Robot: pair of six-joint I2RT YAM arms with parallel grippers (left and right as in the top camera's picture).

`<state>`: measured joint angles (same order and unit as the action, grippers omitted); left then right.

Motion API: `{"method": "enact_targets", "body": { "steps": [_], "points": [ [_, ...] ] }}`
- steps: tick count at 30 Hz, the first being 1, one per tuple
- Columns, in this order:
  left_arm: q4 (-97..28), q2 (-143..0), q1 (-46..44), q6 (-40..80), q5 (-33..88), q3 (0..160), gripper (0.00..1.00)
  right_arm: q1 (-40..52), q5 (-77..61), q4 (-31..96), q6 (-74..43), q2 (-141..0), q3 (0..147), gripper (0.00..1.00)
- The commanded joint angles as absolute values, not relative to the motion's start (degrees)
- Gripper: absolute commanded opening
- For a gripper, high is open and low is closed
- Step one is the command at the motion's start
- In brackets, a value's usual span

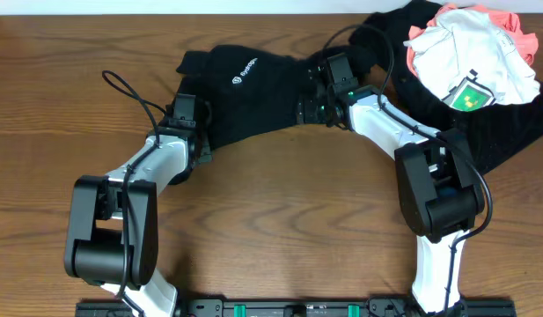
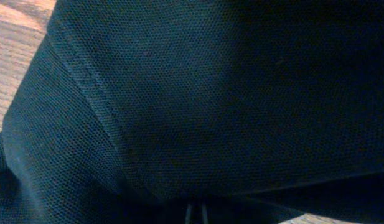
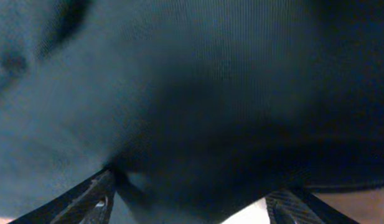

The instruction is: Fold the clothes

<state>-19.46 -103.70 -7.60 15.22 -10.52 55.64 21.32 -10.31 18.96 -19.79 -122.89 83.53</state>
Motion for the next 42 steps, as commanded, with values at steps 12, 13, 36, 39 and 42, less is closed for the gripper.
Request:
{"method": "enact_targets", "body": {
  "steps": [12,13,36,39,42],
  "points": [
    [-20.5,-104.8,-7.0,15.8,-9.6,53.5,0.06,21.9,-8.8,6.7,-20.9,-123.9,83.4,0.73],
    [-20.5,-104.8,-7.0,15.8,-9.7,53.5,0.06,21.8,-8.8,5.5,-20.9,-123.9,83.4,0.73],
    [-20.4,-104.8,-7.0,15.8,-9.6,53.5,0.06,21.2,-9.2,36.7,-17.0,-114.0,88.8,0.60],
    [-20.5,-104.8,-7.0,15.8,-9.6,53.5,0.06,21.5,-11.1,36.1,-18.6,-117.7,88.6,0.60],
    [-20.5,-104.8,-7.0,15.8,-9.6,53.5,0.06,21.4,-14.3,34.8,-21.3,-121.5,88.6,0.59]
  ]
}}
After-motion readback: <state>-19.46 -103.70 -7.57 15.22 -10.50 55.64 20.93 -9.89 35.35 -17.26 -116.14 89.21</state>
